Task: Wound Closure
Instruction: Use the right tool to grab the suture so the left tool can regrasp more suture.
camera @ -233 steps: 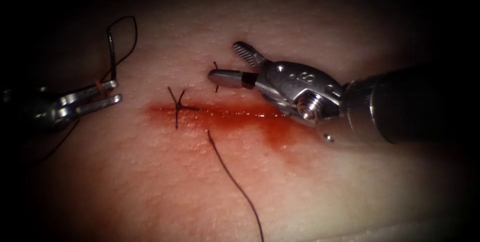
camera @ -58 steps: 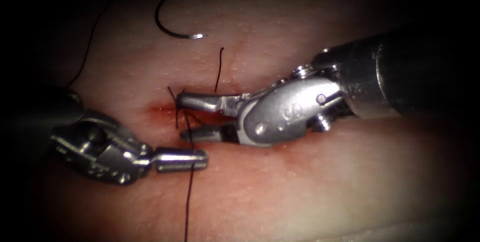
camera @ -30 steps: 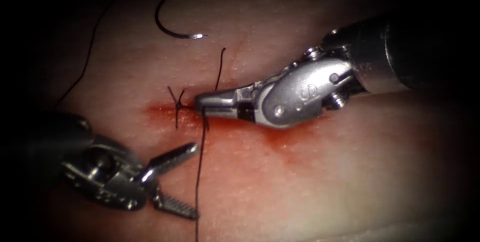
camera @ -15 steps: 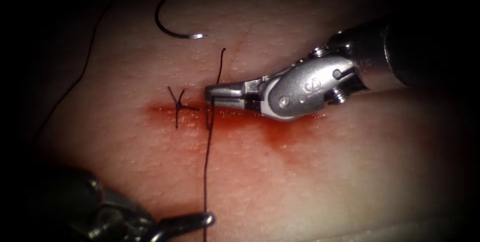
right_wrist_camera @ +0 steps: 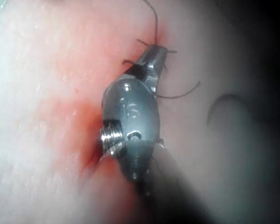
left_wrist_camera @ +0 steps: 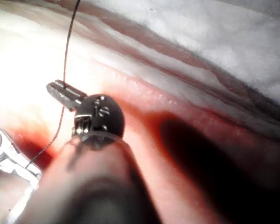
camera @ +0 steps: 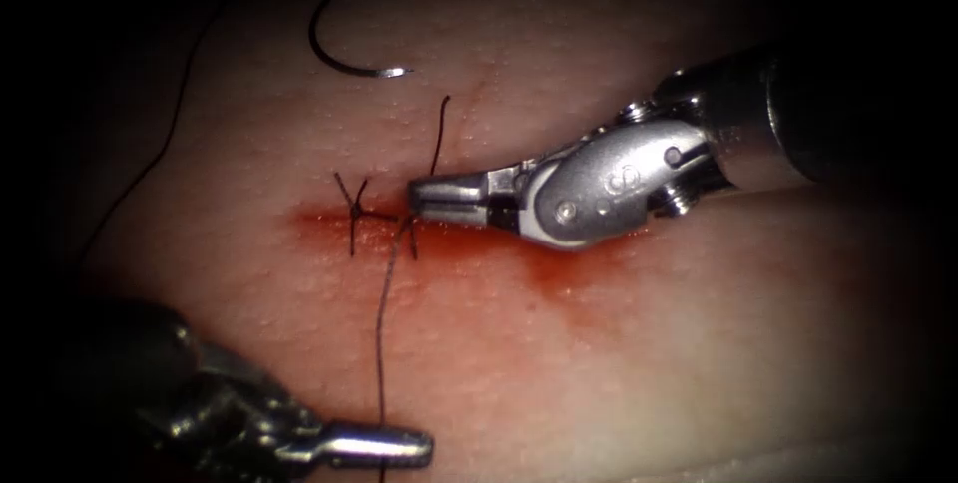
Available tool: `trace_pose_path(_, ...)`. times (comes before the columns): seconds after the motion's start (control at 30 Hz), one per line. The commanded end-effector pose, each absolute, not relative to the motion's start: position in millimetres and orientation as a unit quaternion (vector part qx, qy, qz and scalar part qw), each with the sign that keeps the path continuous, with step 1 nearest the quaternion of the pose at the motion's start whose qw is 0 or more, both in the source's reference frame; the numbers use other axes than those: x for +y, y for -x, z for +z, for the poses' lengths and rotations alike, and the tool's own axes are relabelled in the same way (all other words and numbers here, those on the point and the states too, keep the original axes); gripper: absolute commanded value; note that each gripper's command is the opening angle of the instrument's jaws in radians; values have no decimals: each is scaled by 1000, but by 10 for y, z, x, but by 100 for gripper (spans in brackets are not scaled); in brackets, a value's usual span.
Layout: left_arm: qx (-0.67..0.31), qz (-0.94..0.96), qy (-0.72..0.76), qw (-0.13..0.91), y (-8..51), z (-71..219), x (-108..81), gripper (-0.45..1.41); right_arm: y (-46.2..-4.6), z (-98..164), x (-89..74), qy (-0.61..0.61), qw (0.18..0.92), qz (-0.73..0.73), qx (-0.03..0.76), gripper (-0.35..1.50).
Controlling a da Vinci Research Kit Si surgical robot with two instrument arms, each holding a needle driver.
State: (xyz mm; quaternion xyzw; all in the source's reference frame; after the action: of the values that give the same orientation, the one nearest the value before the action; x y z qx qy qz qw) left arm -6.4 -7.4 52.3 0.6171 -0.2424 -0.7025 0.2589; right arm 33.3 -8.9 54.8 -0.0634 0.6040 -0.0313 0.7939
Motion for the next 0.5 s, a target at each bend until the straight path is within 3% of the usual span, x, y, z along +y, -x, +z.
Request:
trace_pose_path(0.03,-248,-704,-613,258,63,526,-72,-45,-338,550,-91,64,793,-31,605,-35)
trace_pose_path(0.33,-274,-737,-571,235,-5,512,-37,-45,-328,527,-111,42,794,7,607,-35)
trace_pose_path(0.4,-279,-739,-569,231,-9,513,-32,-45,-326,525,-114,46,797,40,601,76)
trace_pose_path(0.43,-281,-738,-568,232,-10,514,-30,-45,-325,524,-114,53,796,57,600,113)
trace_pose_path(0.47,-285,-743,-560,232,-12,515,-27,-45,-324,522,-112,61,791,81,604,136)
trace_pose_path(0.5,-287,-743,-558,234,-12,515,-25,-45,-322,521,-111,66,788,87,607,141)
